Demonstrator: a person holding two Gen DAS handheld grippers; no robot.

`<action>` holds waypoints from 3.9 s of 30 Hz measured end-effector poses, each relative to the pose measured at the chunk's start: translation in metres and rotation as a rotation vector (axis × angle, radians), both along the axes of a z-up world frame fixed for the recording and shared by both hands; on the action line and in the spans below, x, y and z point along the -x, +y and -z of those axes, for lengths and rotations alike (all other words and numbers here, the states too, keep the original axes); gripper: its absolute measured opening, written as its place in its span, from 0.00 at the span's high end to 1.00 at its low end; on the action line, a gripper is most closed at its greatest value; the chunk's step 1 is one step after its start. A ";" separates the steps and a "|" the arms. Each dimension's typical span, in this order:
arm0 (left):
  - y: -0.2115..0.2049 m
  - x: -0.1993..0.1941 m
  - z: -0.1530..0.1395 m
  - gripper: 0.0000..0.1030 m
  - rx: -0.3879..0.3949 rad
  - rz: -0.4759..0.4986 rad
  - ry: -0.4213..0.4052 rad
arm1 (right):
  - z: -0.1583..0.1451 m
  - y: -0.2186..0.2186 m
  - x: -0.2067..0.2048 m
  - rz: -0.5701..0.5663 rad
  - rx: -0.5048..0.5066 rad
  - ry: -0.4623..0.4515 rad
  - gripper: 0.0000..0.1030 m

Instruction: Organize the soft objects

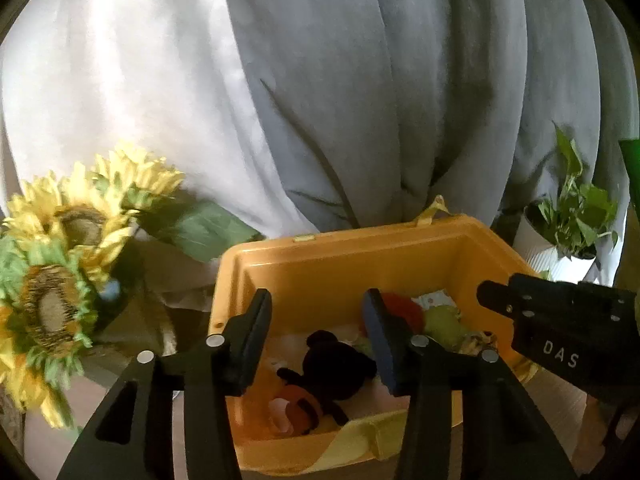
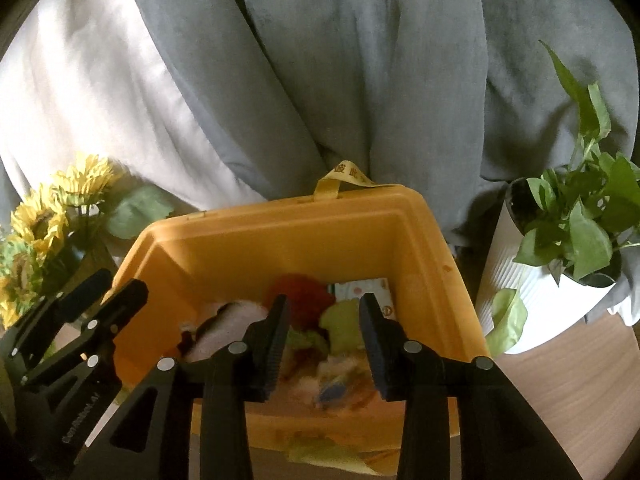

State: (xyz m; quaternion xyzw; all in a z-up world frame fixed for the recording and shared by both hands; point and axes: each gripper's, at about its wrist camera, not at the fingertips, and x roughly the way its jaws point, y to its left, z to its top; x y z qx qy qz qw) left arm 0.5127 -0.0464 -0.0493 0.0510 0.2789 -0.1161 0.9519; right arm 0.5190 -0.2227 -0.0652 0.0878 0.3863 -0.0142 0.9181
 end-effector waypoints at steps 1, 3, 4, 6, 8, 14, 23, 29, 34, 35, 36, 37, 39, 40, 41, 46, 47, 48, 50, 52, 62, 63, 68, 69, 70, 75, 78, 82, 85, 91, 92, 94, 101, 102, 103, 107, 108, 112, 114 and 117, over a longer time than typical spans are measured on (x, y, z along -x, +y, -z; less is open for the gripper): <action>0.002 0.004 -0.003 0.50 0.006 -0.005 -0.003 | -0.002 0.000 0.003 0.003 0.000 -0.003 0.64; 0.005 0.013 -0.010 0.47 0.013 -0.019 -0.013 | -0.006 0.001 0.010 0.007 0.001 -0.009 0.60; 0.006 0.016 -0.013 0.46 0.015 -0.027 -0.018 | -0.008 0.001 0.013 0.010 0.002 -0.013 0.56; 0.008 0.026 -0.019 0.42 0.022 -0.043 -0.024 | -0.015 0.001 0.024 0.016 0.008 -0.028 0.55; 0.013 0.039 -0.027 0.38 0.034 -0.064 -0.028 | -0.023 0.004 0.036 0.019 0.018 -0.041 0.51; 0.023 0.080 -0.047 0.31 0.038 -0.115 -0.061 | -0.047 0.012 0.077 0.026 0.048 -0.097 0.43; 0.050 0.143 -0.066 0.12 0.001 -0.150 -0.125 | -0.078 0.035 0.145 0.048 0.093 -0.192 0.28; 0.065 0.185 -0.073 0.00 -0.019 -0.147 -0.161 | -0.088 0.047 0.187 0.108 0.118 -0.226 0.19; 0.073 0.212 -0.074 0.00 -0.005 -0.144 -0.160 | -0.096 0.054 0.222 0.154 0.150 -0.260 0.12; 0.074 0.218 -0.074 0.00 0.000 -0.136 -0.156 | -0.097 0.055 0.227 0.156 0.158 -0.264 0.12; 0.073 0.221 -0.074 0.00 0.002 -0.134 -0.156 | -0.099 0.056 0.234 0.160 0.167 -0.271 0.12; 0.073 0.227 -0.075 0.00 0.003 -0.137 -0.158 | -0.101 0.057 0.240 0.162 0.172 -0.277 0.11; 0.073 0.237 -0.075 0.00 0.008 -0.134 -0.161 | -0.105 0.057 0.252 0.160 0.177 -0.293 0.11; 0.073 0.244 -0.075 0.00 0.014 -0.133 -0.159 | -0.106 0.058 0.256 0.159 0.177 -0.298 0.11; 0.073 0.250 -0.076 0.00 0.021 -0.131 -0.157 | -0.107 0.058 0.262 0.158 0.178 -0.302 0.10; 0.070 0.281 -0.075 0.00 0.029 -0.138 -0.156 | -0.110 0.056 0.290 0.137 0.172 -0.314 0.10; 0.069 0.289 -0.075 0.00 0.029 -0.141 -0.156 | -0.111 0.055 0.295 0.131 0.173 -0.309 0.10; 0.068 0.296 -0.075 0.00 0.027 -0.143 -0.156 | -0.111 0.055 0.299 0.129 0.172 -0.306 0.10; 0.067 0.310 -0.074 0.00 0.027 -0.155 -0.156 | -0.110 0.052 0.311 0.126 0.171 -0.305 0.10; 0.066 0.322 -0.074 0.00 0.027 -0.159 -0.156 | -0.110 0.050 0.326 0.124 0.175 -0.301 0.10; 0.061 0.383 -0.079 0.00 0.030 -0.162 -0.184 | -0.117 0.046 0.389 0.118 0.175 -0.321 0.10; 0.060 0.388 -0.080 0.00 0.026 -0.160 -0.190 | -0.117 0.045 0.394 0.118 0.173 -0.323 0.10; 0.059 0.411 -0.083 0.00 0.014 -0.161 -0.208 | -0.119 0.043 0.416 0.121 0.168 -0.332 0.10; 0.059 0.414 -0.083 0.00 0.013 -0.158 -0.211 | -0.119 0.043 0.419 0.122 0.166 -0.334 0.10; 0.059 0.418 -0.084 0.00 0.012 -0.158 -0.215 | -0.119 0.043 0.423 0.121 0.164 -0.335 0.10; 0.060 0.437 -0.087 0.00 0.001 -0.162 -0.235 | -0.120 0.041 0.438 0.121 0.152 -0.339 0.10; 0.060 0.443 -0.088 0.00 0.003 -0.161 -0.238 | -0.122 0.041 0.445 0.118 0.153 -0.342 0.10; 0.061 0.451 -0.089 0.00 0.005 -0.165 -0.243 | -0.125 0.041 0.453 0.115 0.153 -0.351 0.10; 0.061 0.456 -0.091 0.00 0.007 -0.166 -0.248 | -0.126 0.041 0.458 0.111 0.152 -0.357 0.10; 0.060 0.465 -0.093 0.00 0.008 -0.171 -0.260 | -0.128 0.042 0.467 0.108 0.153 -0.367 0.10; 0.060 0.467 -0.094 0.00 0.010 -0.171 -0.263 | -0.128 0.041 0.467 0.107 0.153 -0.368 0.10; 0.059 0.469 -0.095 0.00 0.013 -0.171 -0.266 | -0.130 0.040 0.469 0.106 0.153 -0.371 0.10; 0.056 0.472 -0.097 0.00 0.011 -0.170 -0.270 | -0.131 0.037 0.474 0.107 0.154 -0.371 0.10; 0.055 0.472 -0.097 0.00 0.011 -0.170 -0.270 | -0.131 0.036 0.474 0.107 0.154 -0.371 0.10; 0.055 0.473 -0.097 0.00 0.011 -0.167 -0.270 | -0.131 0.036 0.474 0.107 0.154 -0.372 0.10; 0.052 0.474 -0.098 0.00 0.012 -0.166 -0.270 | -0.132 0.034 0.477 0.113 0.157 -0.374 0.10; 0.051 0.474 -0.098 0.00 0.011 -0.168 -0.271 | -0.132 0.034 0.477 0.113 0.157 -0.373 0.10; 0.049 0.476 -0.100 0.00 0.011 -0.168 -0.277 | -0.133 0.032 0.478 0.114 0.157 -0.374 0.10; 0.049 0.475 -0.100 0.00 0.011 -0.168 -0.277 | -0.133 0.032 0.479 0.113 0.158 -0.374 0.10; 0.048 0.476 -0.100 0.00 0.015 -0.169 -0.278 | -0.133 0.032 0.479 0.114 0.158 -0.374 0.10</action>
